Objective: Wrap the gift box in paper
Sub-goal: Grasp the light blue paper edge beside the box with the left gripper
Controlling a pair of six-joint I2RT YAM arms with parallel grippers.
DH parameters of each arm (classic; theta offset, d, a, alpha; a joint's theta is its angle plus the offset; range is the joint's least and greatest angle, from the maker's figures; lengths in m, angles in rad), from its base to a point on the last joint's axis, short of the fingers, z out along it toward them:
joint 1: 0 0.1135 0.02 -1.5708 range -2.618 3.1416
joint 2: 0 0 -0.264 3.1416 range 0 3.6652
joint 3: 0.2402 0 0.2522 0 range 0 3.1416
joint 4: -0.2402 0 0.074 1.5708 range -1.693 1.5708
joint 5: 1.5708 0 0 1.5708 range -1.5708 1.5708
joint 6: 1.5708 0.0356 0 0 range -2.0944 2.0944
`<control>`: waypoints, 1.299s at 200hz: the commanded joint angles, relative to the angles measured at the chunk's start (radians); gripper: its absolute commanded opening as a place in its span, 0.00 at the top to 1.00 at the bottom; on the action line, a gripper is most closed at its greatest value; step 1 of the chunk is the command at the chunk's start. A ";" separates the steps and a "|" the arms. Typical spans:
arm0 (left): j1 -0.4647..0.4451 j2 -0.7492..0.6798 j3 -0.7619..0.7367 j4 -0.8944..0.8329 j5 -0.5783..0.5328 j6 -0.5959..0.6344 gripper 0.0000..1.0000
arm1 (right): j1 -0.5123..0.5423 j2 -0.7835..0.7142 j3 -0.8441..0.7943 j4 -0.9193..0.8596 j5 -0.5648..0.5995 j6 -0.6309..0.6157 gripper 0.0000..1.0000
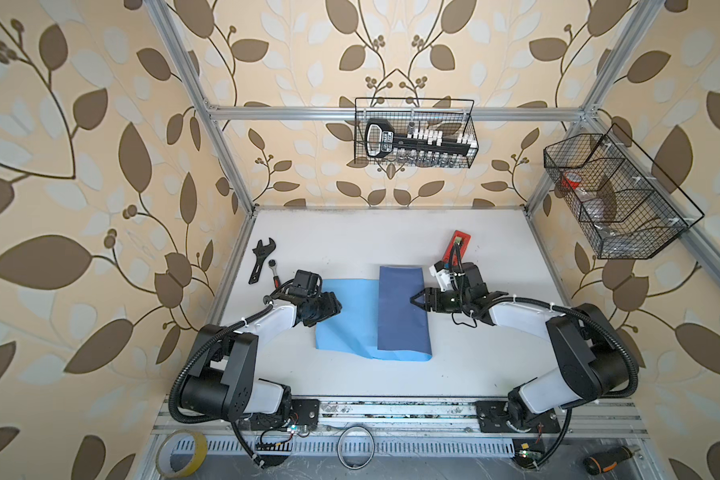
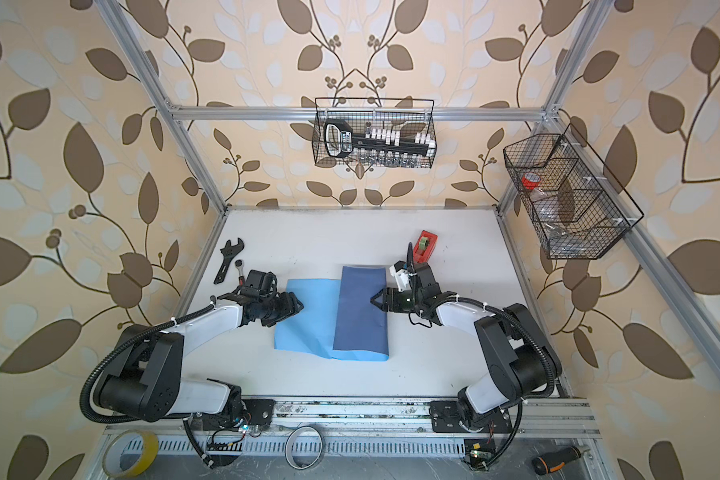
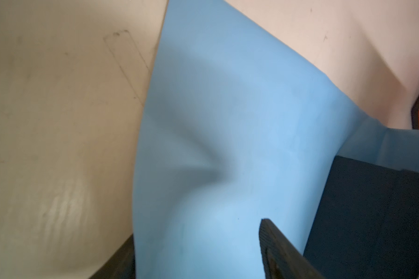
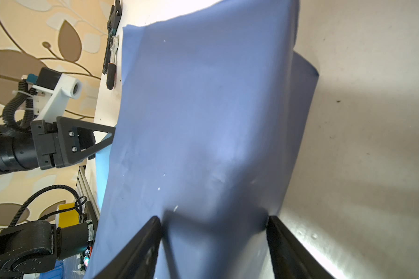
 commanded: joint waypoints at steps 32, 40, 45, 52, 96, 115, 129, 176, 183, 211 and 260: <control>0.056 0.040 0.000 0.065 0.176 -0.033 0.43 | 0.013 0.055 -0.032 -0.123 0.081 -0.033 0.31; 0.058 0.040 -0.006 0.075 0.191 -0.042 0.44 | 0.013 0.056 -0.032 -0.122 0.080 -0.032 0.31; 0.060 0.040 -0.012 0.083 0.201 -0.050 0.44 | 0.013 0.058 -0.032 -0.122 0.080 -0.033 0.31; 0.062 0.040 -0.021 0.095 0.218 -0.061 0.44 | 0.014 0.059 -0.032 -0.122 0.079 -0.033 0.31; 0.064 -0.035 -0.081 0.128 0.263 -0.116 0.43 | 0.014 0.055 -0.031 -0.123 0.079 -0.033 0.31; 0.066 -0.074 -0.105 0.132 0.243 -0.130 0.41 | 0.016 0.057 -0.030 -0.122 0.078 -0.032 0.31; 0.076 -0.095 -0.109 0.117 0.216 -0.125 0.38 | 0.017 0.059 -0.030 -0.123 0.079 -0.031 0.31; 0.141 -0.090 -0.097 0.141 0.250 -0.109 0.33 | 0.020 0.061 -0.023 -0.128 0.081 -0.033 0.31; 0.149 -0.084 -0.095 0.146 0.259 -0.107 0.33 | 0.019 0.060 -0.023 -0.130 0.083 -0.033 0.31; 0.180 -0.056 -0.096 0.185 0.278 -0.107 0.37 | 0.021 0.061 -0.025 -0.133 0.085 -0.034 0.32; 0.182 0.002 -0.077 0.199 0.295 -0.089 0.58 | 0.021 0.062 -0.024 -0.134 0.087 -0.035 0.32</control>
